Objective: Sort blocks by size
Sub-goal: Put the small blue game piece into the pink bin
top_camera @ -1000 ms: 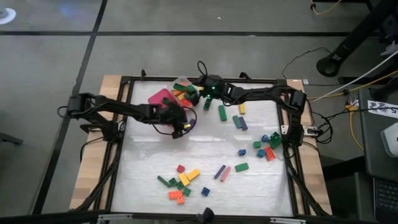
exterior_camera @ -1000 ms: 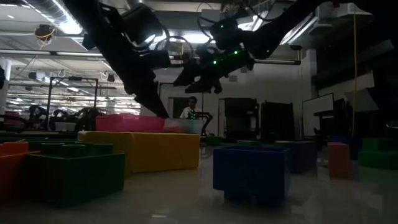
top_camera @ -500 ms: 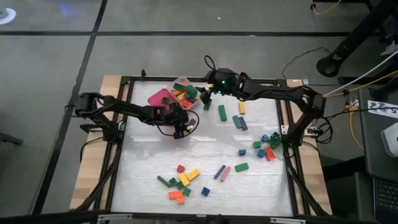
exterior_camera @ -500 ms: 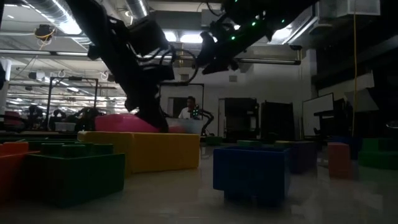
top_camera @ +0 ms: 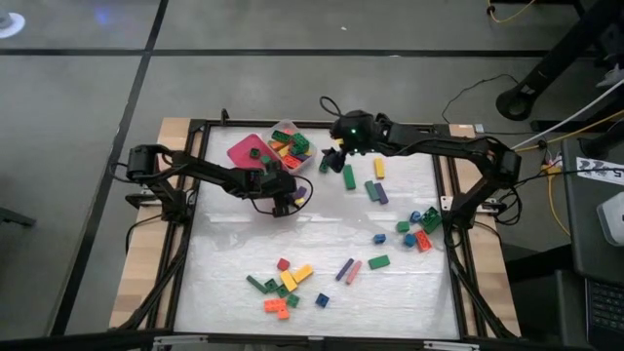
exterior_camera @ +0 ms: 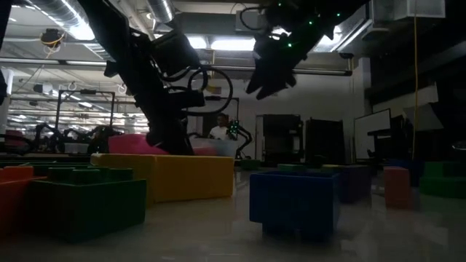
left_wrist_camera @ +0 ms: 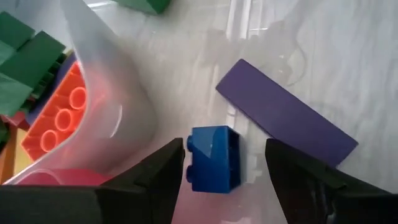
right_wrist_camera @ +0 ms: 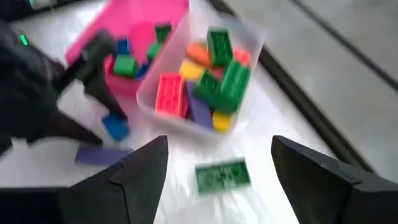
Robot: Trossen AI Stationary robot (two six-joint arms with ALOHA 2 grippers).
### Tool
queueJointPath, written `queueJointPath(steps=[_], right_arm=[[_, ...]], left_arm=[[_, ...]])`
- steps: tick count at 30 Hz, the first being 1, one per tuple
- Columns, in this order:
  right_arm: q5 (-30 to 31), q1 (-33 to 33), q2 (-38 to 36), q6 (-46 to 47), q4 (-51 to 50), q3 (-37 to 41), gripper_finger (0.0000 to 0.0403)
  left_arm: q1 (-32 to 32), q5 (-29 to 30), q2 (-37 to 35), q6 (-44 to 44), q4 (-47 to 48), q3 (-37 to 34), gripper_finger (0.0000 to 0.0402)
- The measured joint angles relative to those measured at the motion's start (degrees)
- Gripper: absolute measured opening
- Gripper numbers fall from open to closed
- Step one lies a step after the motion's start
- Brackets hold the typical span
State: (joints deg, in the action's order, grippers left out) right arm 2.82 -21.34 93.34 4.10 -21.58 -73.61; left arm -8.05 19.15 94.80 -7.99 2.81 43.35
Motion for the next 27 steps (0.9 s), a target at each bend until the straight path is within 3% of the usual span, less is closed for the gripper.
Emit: queueJointPath(steps=[7,12,16,27], right_arm=[[-3.48,0.00,0.02,-0.16,-5.46,0.20,0.0285],[-10.14,0.77,0.87,-3.90,-5.53,0.20,0.0285],[-11.31,3.46,3.15,-9.40,-5.25,0.20,0.0285],[-11.33,10.05,12.98,-24.51,4.36,0.20,0.0285]], left_arm=[[-0.62,-4.99,0.00,0.57,0.05,0.00,0.0191],[-0.62,-5.04,0.00,1.34,0.06,0.00,0.0130],[-0.51,-5.04,-0.52,3.68,0.11,0.00,0.0077],[-0.51,-5.04,-12.68,10.06,10.27,3.24,0.0086]])
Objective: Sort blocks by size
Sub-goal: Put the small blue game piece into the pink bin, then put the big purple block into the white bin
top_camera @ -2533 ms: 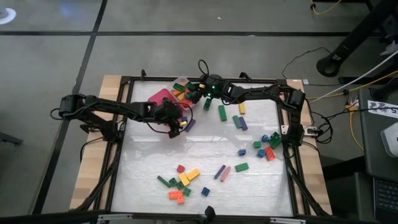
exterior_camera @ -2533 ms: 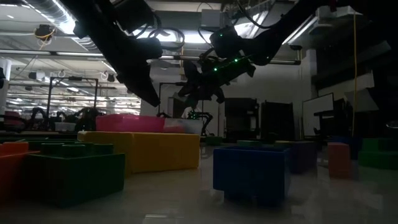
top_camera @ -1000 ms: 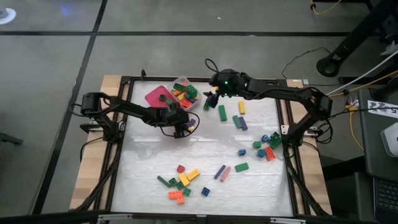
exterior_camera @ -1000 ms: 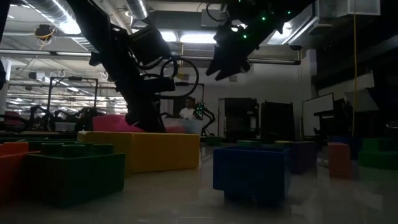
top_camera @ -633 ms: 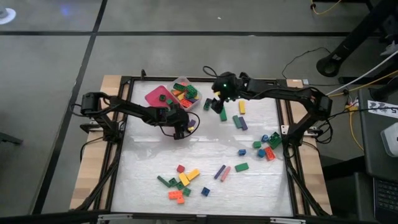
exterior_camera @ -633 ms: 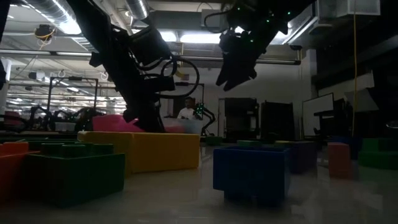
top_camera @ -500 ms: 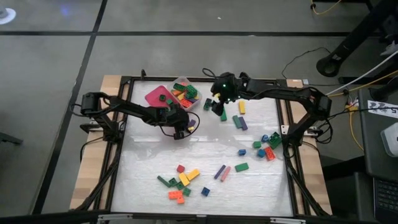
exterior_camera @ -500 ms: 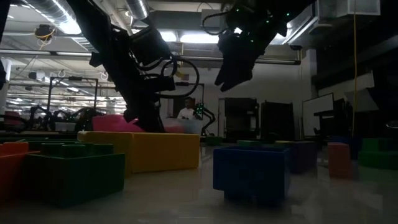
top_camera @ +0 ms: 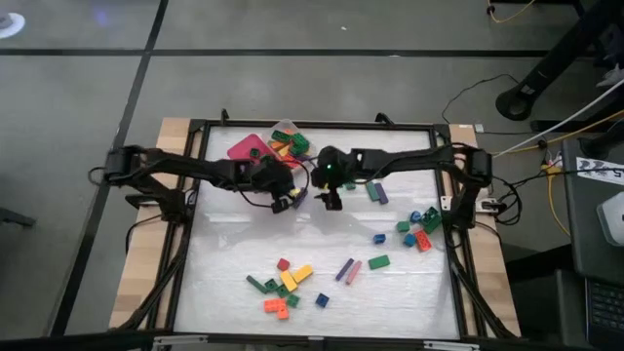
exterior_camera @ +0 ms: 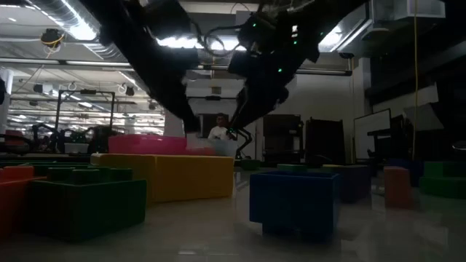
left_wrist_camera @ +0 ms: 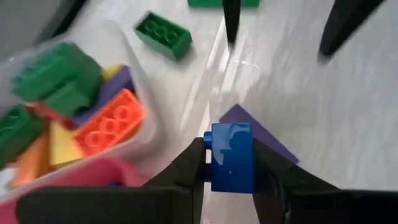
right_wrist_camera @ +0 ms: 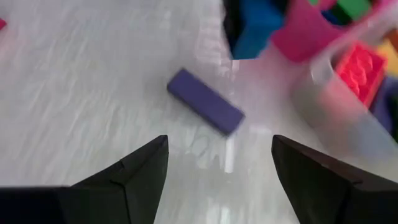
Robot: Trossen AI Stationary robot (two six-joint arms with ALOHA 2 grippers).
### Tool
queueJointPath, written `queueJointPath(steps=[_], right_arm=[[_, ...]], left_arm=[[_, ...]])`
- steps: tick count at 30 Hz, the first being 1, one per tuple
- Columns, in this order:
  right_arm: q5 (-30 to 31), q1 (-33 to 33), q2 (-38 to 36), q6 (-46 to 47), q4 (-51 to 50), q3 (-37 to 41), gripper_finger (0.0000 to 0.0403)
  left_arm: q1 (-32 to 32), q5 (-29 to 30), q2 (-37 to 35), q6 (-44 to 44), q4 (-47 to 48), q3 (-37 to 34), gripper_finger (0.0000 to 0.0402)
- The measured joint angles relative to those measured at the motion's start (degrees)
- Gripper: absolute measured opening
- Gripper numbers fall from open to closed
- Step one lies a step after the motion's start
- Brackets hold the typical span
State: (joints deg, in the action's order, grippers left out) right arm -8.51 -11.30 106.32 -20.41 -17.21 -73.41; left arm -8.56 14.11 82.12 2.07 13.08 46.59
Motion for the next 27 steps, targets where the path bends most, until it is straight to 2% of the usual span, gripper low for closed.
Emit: queueJointPath(steps=[5,10,13,18,27], right_arm=[[-0.03,0.17,3.78,-5.44,5.47,0.00,0.0285],[-0.02,0.03,8.10,-8.67,10.13,0.00,0.0285],[-0.04,0.09,10.53,-11.17,12.54,0.00,0.0285],[-0.04,0.07,11.91,-11.62,15.15,0.00,0.0285],[-0.09,0.07,11.91,-17.01,16.20,0.00,0.0285]], left_arm=[[-0.18,1.21,-8.32,2.16,8.61,0.02,0.0089],[-0.53,8.12,-15.28,5.73,15.62,-0.05,0.0080],[-1.32,11.85,-17.24,8.24,18.88,-0.16,0.0090],[-3.53,13.10,-16.53,9.35,22.59,-0.20,0.0119],[-7.33,13.35,-9.81,9.53,23.47,-0.22,0.0165]])
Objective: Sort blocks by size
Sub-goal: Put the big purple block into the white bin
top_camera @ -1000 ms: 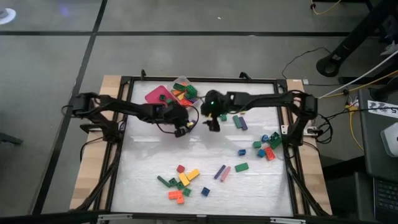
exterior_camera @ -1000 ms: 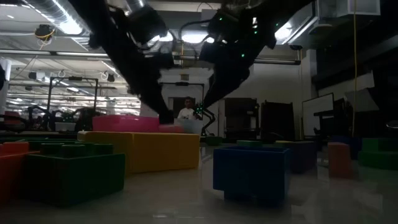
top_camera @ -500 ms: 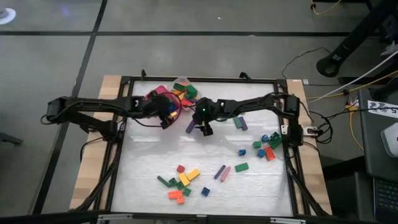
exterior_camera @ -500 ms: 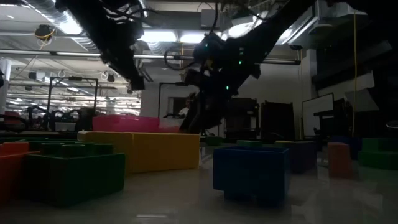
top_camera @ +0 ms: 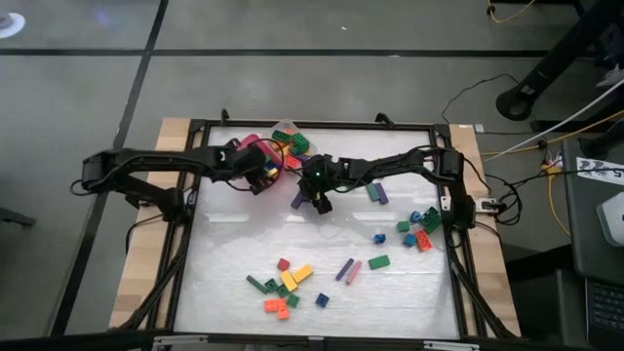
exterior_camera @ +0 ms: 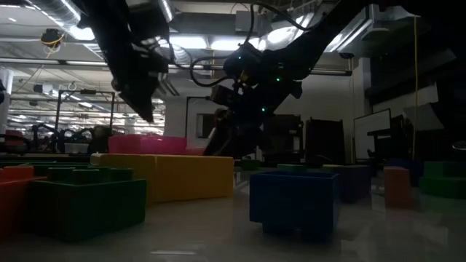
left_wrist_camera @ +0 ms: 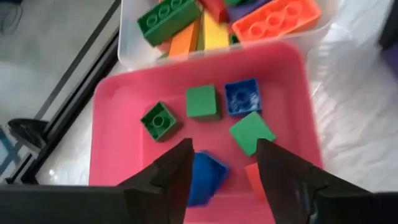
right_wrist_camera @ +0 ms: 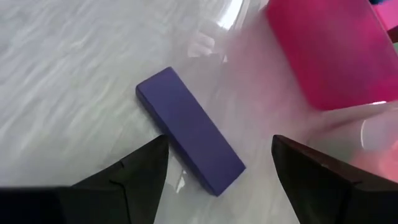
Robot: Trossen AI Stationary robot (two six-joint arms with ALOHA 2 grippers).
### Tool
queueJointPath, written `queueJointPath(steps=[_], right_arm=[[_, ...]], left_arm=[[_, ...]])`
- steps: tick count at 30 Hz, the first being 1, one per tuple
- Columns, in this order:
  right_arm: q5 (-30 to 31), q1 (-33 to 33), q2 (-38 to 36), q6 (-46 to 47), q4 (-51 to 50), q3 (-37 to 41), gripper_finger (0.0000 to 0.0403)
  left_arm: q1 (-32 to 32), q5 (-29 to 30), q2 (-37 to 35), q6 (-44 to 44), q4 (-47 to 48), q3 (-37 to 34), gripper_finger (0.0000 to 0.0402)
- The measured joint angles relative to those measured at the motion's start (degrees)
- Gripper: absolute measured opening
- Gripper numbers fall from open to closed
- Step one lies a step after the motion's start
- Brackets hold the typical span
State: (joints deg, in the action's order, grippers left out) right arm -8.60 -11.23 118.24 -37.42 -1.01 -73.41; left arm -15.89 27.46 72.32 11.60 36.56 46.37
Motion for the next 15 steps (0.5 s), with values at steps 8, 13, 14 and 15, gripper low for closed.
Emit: queueJointPath(steps=[8,13,14,15], right_arm=[[-5.09,-0.51,0.48,-0.14,0.28,-0.07,0.0285],[-5.28,-1.28,2.18,-0.12,0.99,-0.11,0.0285],[-5.53,-1.29,2.52,0.07,1.28,-0.16,0.0285],[-6.12,-1.29,2.71,0.62,1.29,-0.17,0.0285]], left_arm=[[-0.64,-0.12,2.88,0.00,-1.64,-0.04,0.0176],[0.27,-0.38,2.88,0.12,-3.60,-0.04,0.0171],[0.53,-0.41,2.88,0.17,-3.54,-0.04,0.0171],[0.72,-0.43,2.88,0.26,-3.69,-0.04,0.0171]])
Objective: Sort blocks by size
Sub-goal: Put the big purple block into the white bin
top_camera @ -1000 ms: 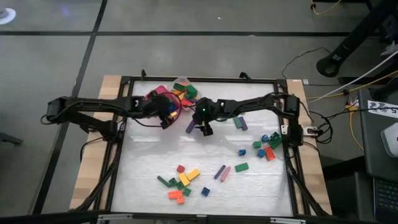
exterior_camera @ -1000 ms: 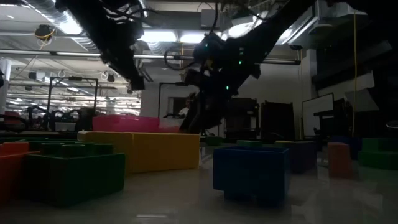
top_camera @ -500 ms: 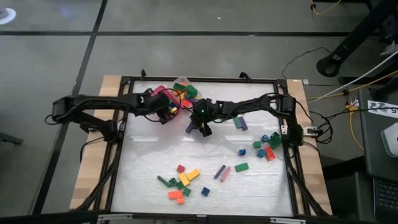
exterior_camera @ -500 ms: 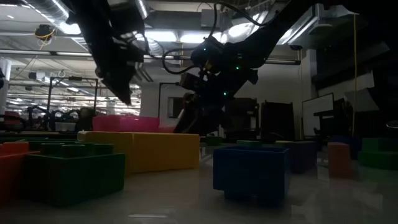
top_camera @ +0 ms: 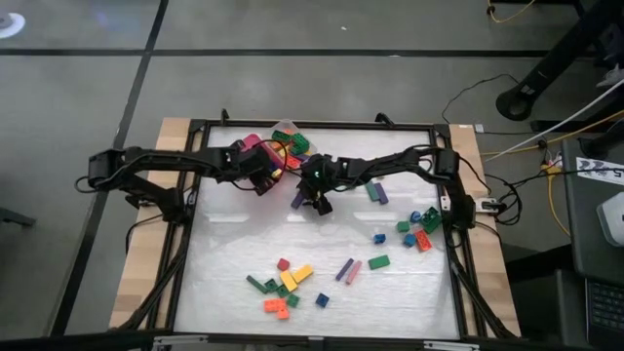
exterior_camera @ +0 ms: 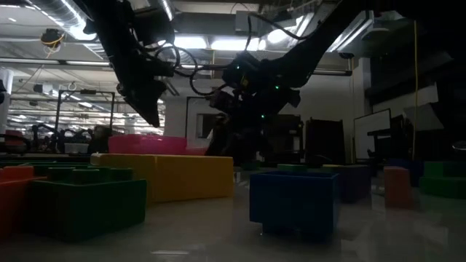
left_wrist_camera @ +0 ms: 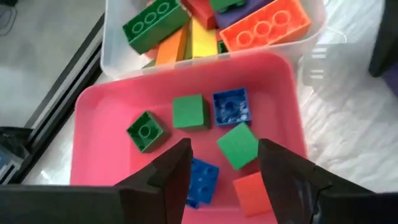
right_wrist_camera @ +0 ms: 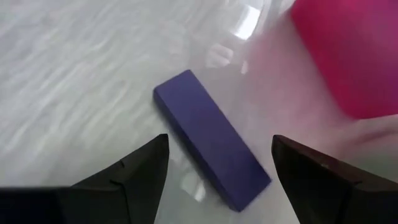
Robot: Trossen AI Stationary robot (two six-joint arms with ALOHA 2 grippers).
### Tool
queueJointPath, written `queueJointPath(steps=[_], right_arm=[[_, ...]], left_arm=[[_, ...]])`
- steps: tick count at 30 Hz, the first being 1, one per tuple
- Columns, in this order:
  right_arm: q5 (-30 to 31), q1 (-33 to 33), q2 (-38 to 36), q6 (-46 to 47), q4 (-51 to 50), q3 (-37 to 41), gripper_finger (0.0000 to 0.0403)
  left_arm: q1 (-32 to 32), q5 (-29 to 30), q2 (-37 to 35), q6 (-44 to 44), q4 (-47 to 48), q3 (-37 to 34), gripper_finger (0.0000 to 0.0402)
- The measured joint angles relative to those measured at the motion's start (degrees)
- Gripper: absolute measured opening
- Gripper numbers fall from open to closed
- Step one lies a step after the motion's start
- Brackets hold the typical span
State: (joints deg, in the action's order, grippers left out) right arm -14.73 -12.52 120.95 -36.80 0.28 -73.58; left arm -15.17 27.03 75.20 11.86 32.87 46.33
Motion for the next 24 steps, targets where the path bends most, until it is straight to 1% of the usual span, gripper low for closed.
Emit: queueJointPath(steps=[2,5,8,13,17,21,23,24], right_arm=[[-0.32,-0.03,0.04,1.08,-0.96,-0.05,0.0284],[-0.30,0.07,0.02,2.22,-2.70,-0.15,0.0269],[-0.37,0.10,0.02,4.51,-4.41,-0.16,0.0236],[-0.60,0.16,-0.05,8.58,-8.32,-0.17,0.0170],[-3.59,0.10,0.02,12.09,-7.96,-0.02,0.0121],[-5.81,0.07,0.09,15.11,-4.55,0.22,0.0072],[-5.82,0.07,0.22,15.89,-2.49,0.31,0.0057],[-5.77,0.10,0.33,16.01,-1.24,0.31,0.0057]], left_arm=[[0.60,-0.61,0.00,0.28,0.07,0.00,0.0171],[1.45,-3.80,0.00,0.97,-0.24,0.00,0.0170],[2.62,-7.95,0.00,3.16,-0.79,0.00,0.0170],[5.25,-14.08,0.00,7.61,-0.58,0.00,0.0170],[7.70,-16.17,0.00,11.11,-0.55,0.00,0.0170],[10.40,-16.82,0.00,12.81,-0.46,0.00,0.0170],[11.94,-16.82,0.00,12.98,-0.17,0.00,0.0170],[12.72,-16.82,0.00,12.99,0.06,0.00,0.0170]])
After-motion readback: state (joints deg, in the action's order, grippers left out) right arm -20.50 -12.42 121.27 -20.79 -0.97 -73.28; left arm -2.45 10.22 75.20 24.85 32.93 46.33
